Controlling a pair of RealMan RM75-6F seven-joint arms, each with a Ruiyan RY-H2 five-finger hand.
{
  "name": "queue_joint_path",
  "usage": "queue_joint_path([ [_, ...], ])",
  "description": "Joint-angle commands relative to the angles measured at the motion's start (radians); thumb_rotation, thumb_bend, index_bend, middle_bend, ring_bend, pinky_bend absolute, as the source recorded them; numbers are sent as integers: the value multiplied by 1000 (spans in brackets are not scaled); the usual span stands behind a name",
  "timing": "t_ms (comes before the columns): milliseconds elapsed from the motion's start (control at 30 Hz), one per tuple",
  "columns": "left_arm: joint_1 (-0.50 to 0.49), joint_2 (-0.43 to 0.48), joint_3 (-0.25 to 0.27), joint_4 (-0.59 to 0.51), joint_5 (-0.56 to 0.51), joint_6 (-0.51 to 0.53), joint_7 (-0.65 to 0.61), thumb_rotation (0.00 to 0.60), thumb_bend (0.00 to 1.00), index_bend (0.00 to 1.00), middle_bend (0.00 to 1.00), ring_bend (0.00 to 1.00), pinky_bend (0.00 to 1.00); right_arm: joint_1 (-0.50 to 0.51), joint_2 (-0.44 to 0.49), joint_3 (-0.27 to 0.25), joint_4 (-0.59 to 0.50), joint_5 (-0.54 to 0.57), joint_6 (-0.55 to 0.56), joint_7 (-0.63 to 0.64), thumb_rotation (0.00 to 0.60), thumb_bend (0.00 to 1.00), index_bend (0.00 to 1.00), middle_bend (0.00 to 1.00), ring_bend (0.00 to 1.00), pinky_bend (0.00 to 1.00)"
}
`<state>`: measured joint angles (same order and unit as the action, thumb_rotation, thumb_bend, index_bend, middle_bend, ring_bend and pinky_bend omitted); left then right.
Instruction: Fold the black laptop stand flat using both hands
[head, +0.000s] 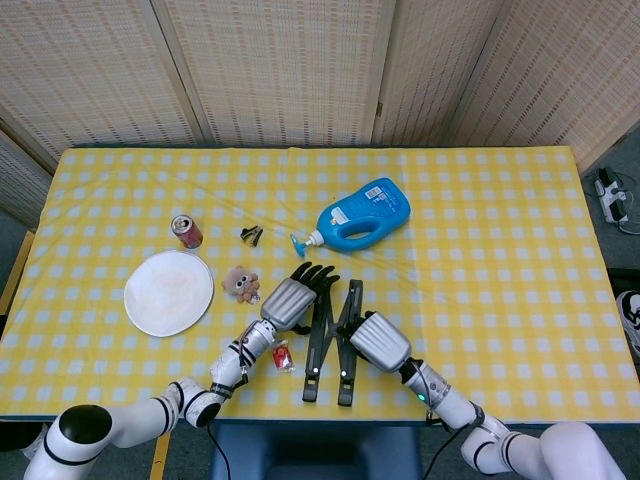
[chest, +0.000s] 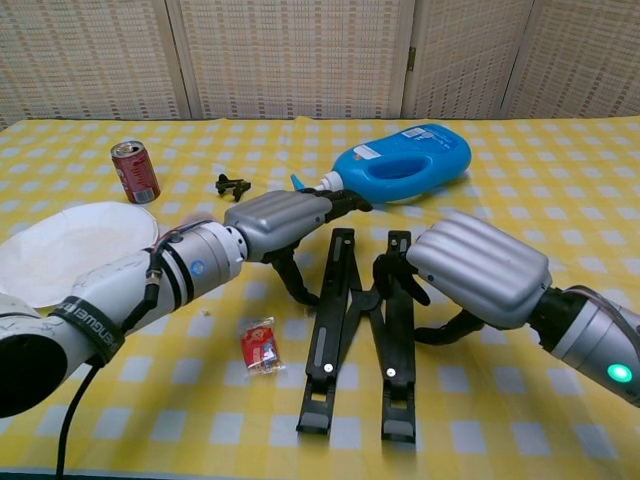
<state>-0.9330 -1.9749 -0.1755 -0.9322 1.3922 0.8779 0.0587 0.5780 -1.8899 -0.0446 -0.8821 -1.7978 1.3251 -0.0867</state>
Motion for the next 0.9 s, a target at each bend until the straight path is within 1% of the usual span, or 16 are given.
queue_joint_path([
  [33,0,2,-1,-4,-3,-1,-1,600,113,0,27,0,0,6,-3,1,-5,0,-3,-8,600,195,508,697,764,755],
  [100,3,8,-2,-9,-6,1,7,600,113,0,26,0,0,7,6,-4,-17,0,-8,-12,600,195,506,693,759,754],
  [167,9,18,-5,-21,-10,11,13,600,113,0,21,0,0,7,26,-8,-43,0,-9,-12,600,195,470,662,732,751],
  [267,24,49,-11,-58,-16,32,24,600,113,0,11,0,0,11,88,-14,-119,-4,-12,-27,600,195,275,528,632,683],
  [300,30,65,-13,-80,-18,43,30,600,113,0,8,0,0,15,119,-15,-162,-3,-18,-30,600,195,209,478,589,644],
  [367,42,91,-16,-116,-18,62,40,600,113,0,5,0,0,25,172,-17,-239,1,-39,-20,600,195,131,396,502,572],
  [433,55,122,-20,-160,-20,82,51,600,113,0,3,0,0,49,241,-24,-331,12,-96,-2,600,195,82,304,416,462],
  [467,60,135,-21,-178,-21,89,55,600,113,0,2,0,0,61,271,-26,-369,21,-129,2,600,195,68,276,390,421],
  [533,71,163,-25,-218,-25,104,66,600,113,0,1,0,0,98,336,-32,-445,38,-220,-8,600,195,19,184,297,293],
  [567,75,174,-27,-235,-27,110,70,600,113,0,0,0,0,114,359,-32,-470,44,-257,-21,600,195,8,151,263,252],
  [633,84,196,-29,-268,-32,121,78,600,112,0,0,0,0,144,395,-31,-515,57,-325,-51,600,194,0,59,153,139],
  [733,94,217,-29,-301,-37,131,92,600,112,0,0,0,0,180,415,-23,-547,82,-407,-73,600,195,0,13,77,61],
  [900,107,234,-23,-326,-46,138,105,600,113,0,0,0,0,235,424,3,-566,97,-482,-91,600,195,0,0,46,20],
])
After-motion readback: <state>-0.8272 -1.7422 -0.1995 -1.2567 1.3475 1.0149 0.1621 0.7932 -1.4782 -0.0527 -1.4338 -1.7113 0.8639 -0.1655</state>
